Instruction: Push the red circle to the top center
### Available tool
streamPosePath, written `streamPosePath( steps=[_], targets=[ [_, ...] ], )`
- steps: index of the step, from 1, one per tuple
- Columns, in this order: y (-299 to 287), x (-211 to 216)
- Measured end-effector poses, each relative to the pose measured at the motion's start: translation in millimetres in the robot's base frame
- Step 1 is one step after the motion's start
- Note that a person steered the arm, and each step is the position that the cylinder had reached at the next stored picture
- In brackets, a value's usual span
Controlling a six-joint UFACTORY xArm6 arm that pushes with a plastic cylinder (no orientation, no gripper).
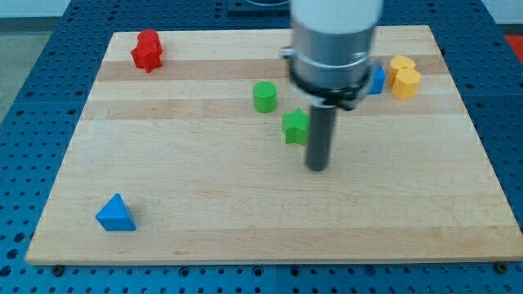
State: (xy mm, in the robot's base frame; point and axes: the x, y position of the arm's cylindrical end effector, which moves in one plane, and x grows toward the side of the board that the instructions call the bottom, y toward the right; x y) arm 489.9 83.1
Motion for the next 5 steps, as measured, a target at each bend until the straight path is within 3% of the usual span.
streamPosePath(
  steps=[2, 5],
  targets=[
    [116.4, -27.4],
    [156.0, -104.3]
  ],
)
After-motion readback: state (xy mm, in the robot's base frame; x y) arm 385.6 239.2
